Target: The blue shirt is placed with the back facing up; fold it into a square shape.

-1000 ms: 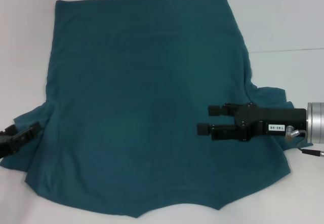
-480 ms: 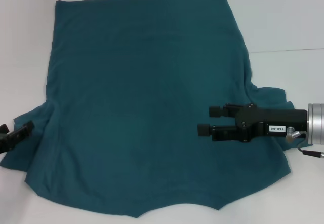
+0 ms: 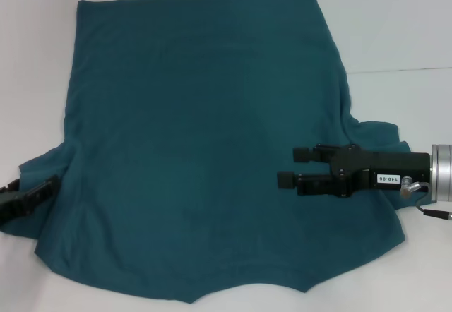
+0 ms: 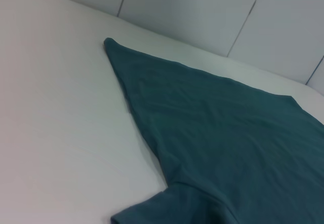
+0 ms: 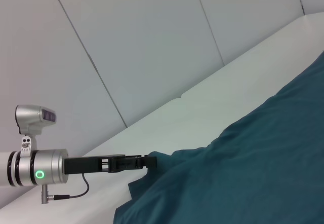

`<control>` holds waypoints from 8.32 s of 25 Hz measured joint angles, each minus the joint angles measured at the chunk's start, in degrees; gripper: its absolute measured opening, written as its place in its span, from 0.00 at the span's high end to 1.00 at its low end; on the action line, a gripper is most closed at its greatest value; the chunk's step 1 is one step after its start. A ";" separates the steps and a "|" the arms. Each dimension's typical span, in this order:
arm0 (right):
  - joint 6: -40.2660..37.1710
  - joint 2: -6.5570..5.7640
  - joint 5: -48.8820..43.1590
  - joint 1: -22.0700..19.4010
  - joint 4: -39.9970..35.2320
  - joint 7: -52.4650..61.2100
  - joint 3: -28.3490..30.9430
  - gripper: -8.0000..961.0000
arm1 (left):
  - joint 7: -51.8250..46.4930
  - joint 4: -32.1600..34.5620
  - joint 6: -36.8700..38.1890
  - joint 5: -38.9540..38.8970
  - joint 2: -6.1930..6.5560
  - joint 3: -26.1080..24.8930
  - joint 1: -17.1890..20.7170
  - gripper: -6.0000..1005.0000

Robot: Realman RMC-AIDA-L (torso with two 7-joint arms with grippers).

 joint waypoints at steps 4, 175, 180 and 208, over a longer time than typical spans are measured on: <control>0.00 0.00 0.00 -0.01 0.00 0.00 0.00 0.07 | 0.02 -0.13 -0.13 0.03 -0.01 0.13 -0.25 0.12; 6.89 -4.81 0.38 -6.22 1.57 20.23 7.99 0.13 | 14.37 -5.70 32.88 -7.98 -0.29 11.32 -3.58 0.10; 9.90 -5.96 -0.51 -6.94 1.56 25.91 7.82 0.13 | 14.50 -5.58 32.89 -7.86 -0.37 12.47 -3.77 0.10; 28.13 -5.96 -3.52 -4.59 2.43 35.67 7.18 0.14 | 13.83 -5.60 30.59 -7.86 -0.18 12.43 -4.58 0.10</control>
